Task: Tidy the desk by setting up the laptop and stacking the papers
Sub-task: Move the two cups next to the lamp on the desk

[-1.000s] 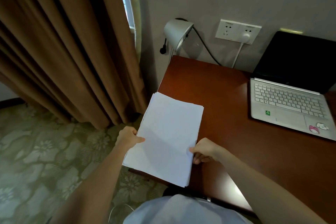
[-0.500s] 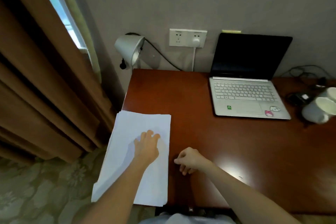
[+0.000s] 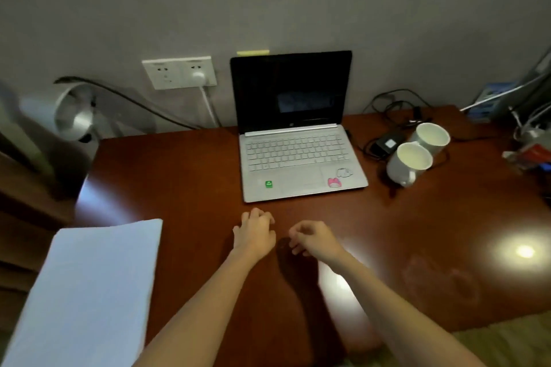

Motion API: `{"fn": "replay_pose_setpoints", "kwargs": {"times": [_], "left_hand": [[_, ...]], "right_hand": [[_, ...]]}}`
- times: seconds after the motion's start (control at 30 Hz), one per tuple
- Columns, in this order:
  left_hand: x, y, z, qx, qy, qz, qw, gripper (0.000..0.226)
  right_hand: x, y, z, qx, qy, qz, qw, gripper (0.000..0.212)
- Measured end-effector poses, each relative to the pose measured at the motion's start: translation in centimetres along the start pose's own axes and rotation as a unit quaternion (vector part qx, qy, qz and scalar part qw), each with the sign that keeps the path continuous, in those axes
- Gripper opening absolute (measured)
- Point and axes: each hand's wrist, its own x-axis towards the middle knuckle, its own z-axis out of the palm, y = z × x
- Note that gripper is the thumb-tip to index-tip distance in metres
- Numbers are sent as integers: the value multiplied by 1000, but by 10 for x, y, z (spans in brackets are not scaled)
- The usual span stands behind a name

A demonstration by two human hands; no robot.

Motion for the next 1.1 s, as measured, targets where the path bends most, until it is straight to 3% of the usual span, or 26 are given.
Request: {"fn": "replay_pose_setpoints", "kwargs": {"times": [0.13,0.23,0.47,0.53,0.6,0.73,0.87,0.93,1.0,1.1], "left_hand": [[31,101,27,-73,9,19,997,26],[56,169,36,-141,14,23,990,27],[92,267,43,-296,-48,-23,954,29],[97,285,45,-332,-76,-50,939,24],[102,297,49,-369,-95,-77,921,16],[109,311,67,-423,-121,-128,889,27],[119,320,75,-414,-55,-139,898,41],[123,325,79,-409,-34,-150,899,49],[124,331,83,-457,-60,-178,870,45],[126,340,82,-550,-79,-234,798,41]], "right_hand": [[6,16,-104,61,157,-34,985,24],[15,17,-176,97,255,-54,961,19],[58,18,-307,160,413,-20,896,13],[76,24,-334,178,423,38,888,12],[94,30,-347,189,398,94,893,23],[115,40,-351,186,362,127,904,31],[118,48,-347,191,371,118,901,16],[117,54,-340,193,372,118,900,25],[116,57,-333,216,358,125,900,30],[117,52,-327,247,330,130,902,30]]}}
